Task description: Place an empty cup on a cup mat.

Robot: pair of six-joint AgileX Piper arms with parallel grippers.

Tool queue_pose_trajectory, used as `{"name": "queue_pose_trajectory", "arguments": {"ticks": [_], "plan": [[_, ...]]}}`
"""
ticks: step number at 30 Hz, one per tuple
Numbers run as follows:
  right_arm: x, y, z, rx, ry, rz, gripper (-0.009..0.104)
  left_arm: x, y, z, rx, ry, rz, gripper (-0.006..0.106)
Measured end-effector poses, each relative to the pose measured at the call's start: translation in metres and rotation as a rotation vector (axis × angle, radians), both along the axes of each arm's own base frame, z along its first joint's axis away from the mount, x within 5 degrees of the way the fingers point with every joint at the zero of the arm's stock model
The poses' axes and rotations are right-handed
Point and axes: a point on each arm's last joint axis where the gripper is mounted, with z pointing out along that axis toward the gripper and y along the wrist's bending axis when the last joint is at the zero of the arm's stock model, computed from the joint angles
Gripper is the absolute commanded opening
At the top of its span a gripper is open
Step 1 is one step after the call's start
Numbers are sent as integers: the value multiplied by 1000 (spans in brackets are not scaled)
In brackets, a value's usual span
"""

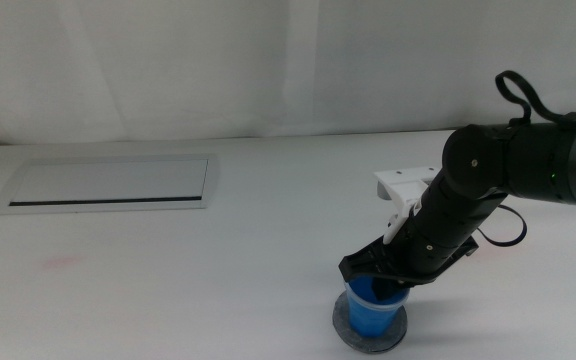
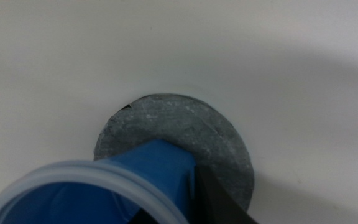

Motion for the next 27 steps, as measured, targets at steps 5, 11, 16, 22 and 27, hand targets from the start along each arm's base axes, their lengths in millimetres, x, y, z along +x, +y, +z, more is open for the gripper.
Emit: {"name": "queue_pose_trajectory", "arguments": {"ticks": [5,11,16,22,27], "plan": [[0,1,-3,0,6,-2,-2,0,0,0,0,0,0,-3],[0,2,-5,2,9,-5,36,0,0,0,0,0,0,-3],[0,3,-5,0,12,-1,101,0,0,0,0,0,0,-3],[-1,3,-5,-1,10,2,103,0,0,0,0,0,0,-3],[1,3,-2,-10,-8,16,103,0,0,0,0,0,0,-3]]}}
